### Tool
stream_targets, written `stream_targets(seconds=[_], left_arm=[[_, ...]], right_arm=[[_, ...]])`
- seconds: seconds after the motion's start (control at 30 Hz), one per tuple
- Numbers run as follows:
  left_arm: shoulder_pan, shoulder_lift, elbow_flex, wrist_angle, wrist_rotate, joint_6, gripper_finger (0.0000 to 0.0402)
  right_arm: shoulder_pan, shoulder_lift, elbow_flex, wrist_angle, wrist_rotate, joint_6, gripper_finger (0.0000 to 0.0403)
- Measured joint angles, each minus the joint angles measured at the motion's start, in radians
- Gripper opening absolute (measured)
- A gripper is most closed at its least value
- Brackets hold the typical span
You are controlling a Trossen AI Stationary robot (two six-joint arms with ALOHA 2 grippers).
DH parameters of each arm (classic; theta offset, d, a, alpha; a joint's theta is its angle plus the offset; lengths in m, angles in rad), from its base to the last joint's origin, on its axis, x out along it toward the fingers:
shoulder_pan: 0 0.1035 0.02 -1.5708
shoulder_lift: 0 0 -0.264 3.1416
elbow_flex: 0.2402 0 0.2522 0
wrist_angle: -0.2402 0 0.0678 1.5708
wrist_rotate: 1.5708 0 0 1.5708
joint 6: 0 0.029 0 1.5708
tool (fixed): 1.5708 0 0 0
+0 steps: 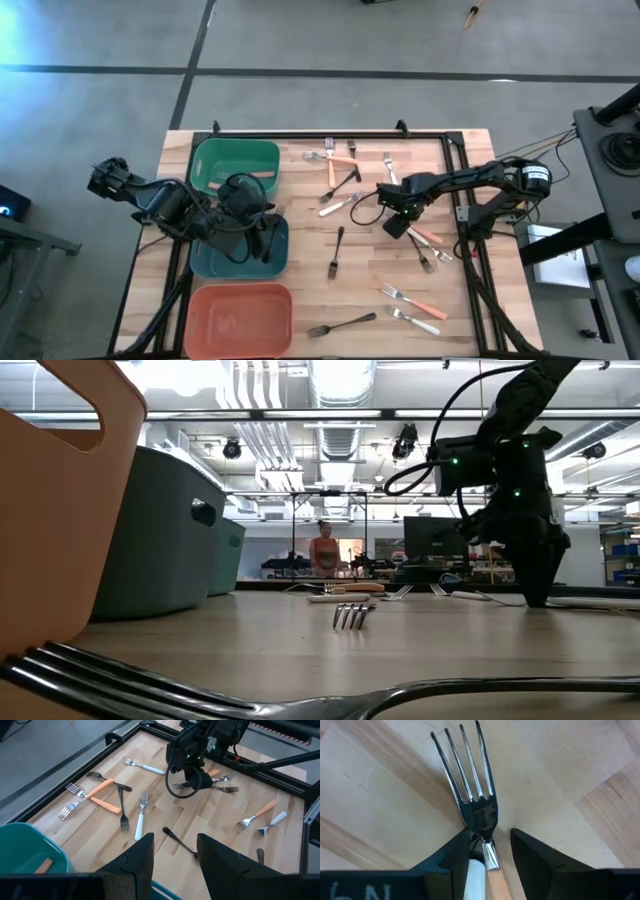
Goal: Sort silverware by color (type)
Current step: Put the orange fork into the green bin
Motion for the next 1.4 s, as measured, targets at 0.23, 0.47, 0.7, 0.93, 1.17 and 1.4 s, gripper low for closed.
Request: stream_targets(seconds=[0.23, 0.47, 0.7, 0.93, 1.17, 1.4], left_arm=[[0.000, -0.001, 0.000, -0.006, 0.000, 0.000, 0.0133], [0.000, -0.001, -0.001, -0.008, -0.002, 0.000, 0.0132], [0.000, -0.001, -0.001, -0.009, -0.005, 0.000, 0.0133], [0.000, -0.001, -0.001, -0.009, -0.006, 0.000, 0.0132], [0.000, -0.001, -0.001, -0.010, -0.006, 0.000, 0.0132], [0.000, -0.001, -0.001, -0.016, -0.007, 0.000, 0.0132]], right_arm=[[-0.028, 0.000, 0.000, 0.001, 0.001, -0.005, 0.0129], [-0.034, 0.000, 0.000, 0.047, 0.005, -0.001, 0.0089], [-0.056, 0.000, 0.000, 0.072, 0.006, 0.000, 0.0064], [-0.067, 0.000, 0.000, 0.070, 0.020, -0.006, 0.0052], [-0.067, -0.002, -0.005, 0.044, 0.007, -0.008, 0.0066], [-0.067, -0.003, -0.010, 0.015, -0.009, 0.003, 0.0096]])
